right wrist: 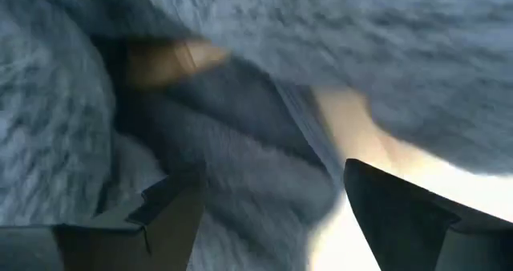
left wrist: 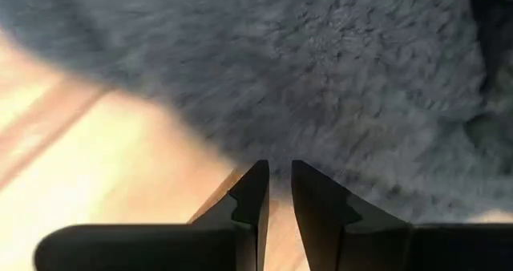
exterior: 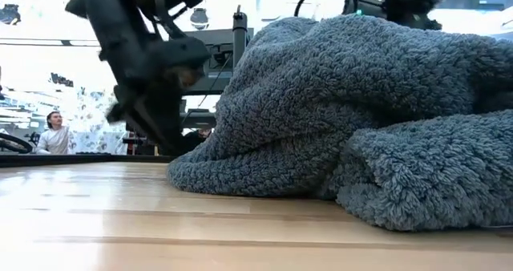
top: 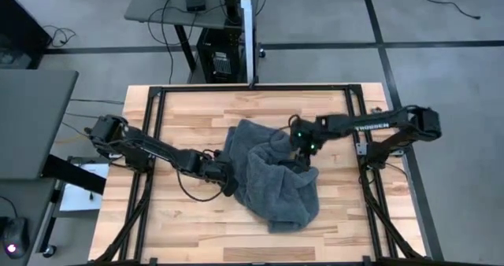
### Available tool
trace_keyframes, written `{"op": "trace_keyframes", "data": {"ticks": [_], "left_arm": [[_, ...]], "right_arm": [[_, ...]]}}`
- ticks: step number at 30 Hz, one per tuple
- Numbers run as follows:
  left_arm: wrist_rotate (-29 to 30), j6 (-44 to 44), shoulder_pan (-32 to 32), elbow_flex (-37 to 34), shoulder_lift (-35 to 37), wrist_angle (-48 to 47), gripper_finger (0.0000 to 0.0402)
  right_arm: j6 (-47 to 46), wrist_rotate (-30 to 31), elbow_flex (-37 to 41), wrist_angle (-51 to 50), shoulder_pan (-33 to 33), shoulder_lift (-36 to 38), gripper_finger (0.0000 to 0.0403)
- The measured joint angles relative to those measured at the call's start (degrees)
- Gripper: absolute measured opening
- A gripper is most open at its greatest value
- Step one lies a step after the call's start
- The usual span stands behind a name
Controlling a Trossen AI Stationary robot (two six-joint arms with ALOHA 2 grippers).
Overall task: Roll towel
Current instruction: Fold the black towel
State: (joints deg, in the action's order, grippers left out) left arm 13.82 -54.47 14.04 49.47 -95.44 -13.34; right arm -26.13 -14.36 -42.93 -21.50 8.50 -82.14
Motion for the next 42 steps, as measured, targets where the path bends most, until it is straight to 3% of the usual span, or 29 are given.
{"op": "trace_keyframes", "data": {"ticks": [2,6,10,14,20,24,27,30,34,39,42], "left_arm": [[-0.1,2.3,-0.2,0.0,-3.7,7.2,0.0040],[-0.5,7.1,-0.6,1.7,-11.9,20.7,0.0040],[-0.7,10.1,-1.4,6.2,-18.1,25.2,0.0040],[-1.5,16.5,-2.0,10.7,-18.8,21.1,0.0040],[-3.9,14.2,-1.2,14.4,-12.5,-1.6,0.0040],[-6.8,10.1,2.9,14.6,-4.5,-16.6,0.0040],[-5.8,8.2,6.1,14.6,3.1,-23.1,0.0040],[-0.9,7.8,6.8,14.7,11.5,-24.3,0.0040],[3.2,16.9,3.1,14.8,18.6,-23.2,0.0041],[-1.6,26.0,-5.1,14.8,20.5,-17.5,0.0057],[-4.0,33.6,-8.0,14.8,20.3,-14.0,0.0058]], "right_arm": [[-2.3,2.1,1.9,9.6,0.1,-3.0,0.0286],[-2.4,2.1,-0.6,18.5,2.2,-11.2,0.0286],[1.9,0.4,-11.9,18.4,4.0,-13.5,0.0286],[12.7,0.2,-25.0,18.9,1.3,-12.6,0.0286],[23.9,0.4,-29.9,15.3,-7.3,-12.9,0.0286],[22.2,3.0,-29.9,12.4,-8.9,-12.8,0.0286],[19.0,3.0,-29.9,11.3,-8.9,-12.1,0.0286],[18.6,3.1,-29.9,8.2,-8.4,-10.4,0.0286],[18.0,3.9,-29.9,-0.8,-7.4,-7.3,0.0286],[14.7,4.9,-29.9,-15.1,-6.4,-1.8,0.0286],[12.7,9.5,-29.9,-21.6,-7.8,1.2,0.0286]]}}
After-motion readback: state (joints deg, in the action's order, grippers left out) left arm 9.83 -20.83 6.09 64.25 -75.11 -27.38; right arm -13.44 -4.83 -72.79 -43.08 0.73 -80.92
